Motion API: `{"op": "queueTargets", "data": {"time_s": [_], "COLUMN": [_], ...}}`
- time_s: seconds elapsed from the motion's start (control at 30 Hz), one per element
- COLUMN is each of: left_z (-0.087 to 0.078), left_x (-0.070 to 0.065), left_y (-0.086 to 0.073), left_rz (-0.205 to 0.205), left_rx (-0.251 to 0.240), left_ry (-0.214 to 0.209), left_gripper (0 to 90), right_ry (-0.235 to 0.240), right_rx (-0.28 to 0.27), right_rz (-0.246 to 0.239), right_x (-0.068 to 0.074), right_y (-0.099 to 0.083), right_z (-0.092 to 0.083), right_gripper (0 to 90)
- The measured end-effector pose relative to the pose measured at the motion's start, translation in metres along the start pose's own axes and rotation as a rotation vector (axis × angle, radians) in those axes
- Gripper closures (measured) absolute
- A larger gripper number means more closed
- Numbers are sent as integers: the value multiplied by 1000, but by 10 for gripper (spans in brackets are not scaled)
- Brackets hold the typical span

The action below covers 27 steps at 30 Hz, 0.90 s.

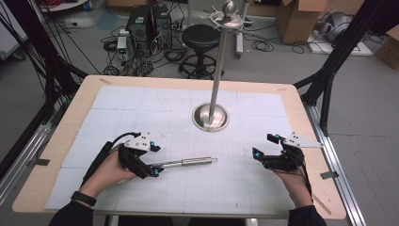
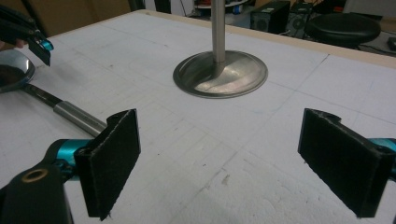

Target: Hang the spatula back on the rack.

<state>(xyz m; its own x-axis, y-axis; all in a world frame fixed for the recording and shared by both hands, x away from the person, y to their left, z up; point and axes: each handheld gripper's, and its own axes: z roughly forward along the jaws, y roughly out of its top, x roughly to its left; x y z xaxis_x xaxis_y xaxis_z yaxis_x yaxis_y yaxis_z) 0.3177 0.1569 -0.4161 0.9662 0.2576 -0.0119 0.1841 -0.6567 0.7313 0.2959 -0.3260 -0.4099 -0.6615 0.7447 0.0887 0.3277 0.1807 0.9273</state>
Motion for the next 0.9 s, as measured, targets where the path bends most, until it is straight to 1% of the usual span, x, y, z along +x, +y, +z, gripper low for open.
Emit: {"op": "queueTargets", "data": {"time_s": [0.07, 0.13, 0.17, 0.27, 0.33, 0.47, 0.5, 0.53, 0.57, 0.6, 0.63, 0.7, 0.83, 0.9], "left_z": [3, 6, 8, 11, 12, 15, 15, 17, 17, 18, 19, 19, 20, 21], "left_x": [0, 0, -1, -2, -2, -1, -1, 0, 0, 0, 0, 1, 2, 2], "left_y": [0, 0, 0, 1, 2, 3, 3, 3, 3, 4, 3, 4, 7, 9], "left_rz": [2, 2, -3, 20, 19, 7, -7, -15, -21, -22, -31, -30, -43, -44], "left_rx": [30, 67, 72, 106, 116, 149, 163, 163, 177, 197, 203, 218, 239, 261], "left_ry": [-5, 1, 0, 5, 1, 9, 4, 3, 2, 6, 18, 17, 25, 32], "left_gripper": [244, 260, 278, 330, 372, 426, 438, 446, 456, 475, 484, 510, 554, 573], "right_ry": [3, 6, 8, 10, 12, 16, 16, 18, 19, 19, 21, 24, 28, 32], "right_rx": [1, 2, 3, 1, -2, -3, -4, -4, -3, -3, -4, -5, -1, -2], "right_rz": [-5, -3, -4, -3, -1, 4, 3, 3, 2, 3, 3, 2, 5, 5], "right_x": [0, 0, 0, 0, 0, -1, -1, -1, -1, -1, -1, -1, -1, -1], "right_y": [0, 0, 0, 0, 0, 0, 0, 0, 0, 0, 0, 0, 0, 0], "right_z": [0, 0, 0, 0, 0, 0, 0, 0, 0, 0, 0, 0, 0, 1], "right_gripper": [124, 128, 129, 131, 134, 134, 134, 135, 136, 136, 136, 138, 139, 140]}}
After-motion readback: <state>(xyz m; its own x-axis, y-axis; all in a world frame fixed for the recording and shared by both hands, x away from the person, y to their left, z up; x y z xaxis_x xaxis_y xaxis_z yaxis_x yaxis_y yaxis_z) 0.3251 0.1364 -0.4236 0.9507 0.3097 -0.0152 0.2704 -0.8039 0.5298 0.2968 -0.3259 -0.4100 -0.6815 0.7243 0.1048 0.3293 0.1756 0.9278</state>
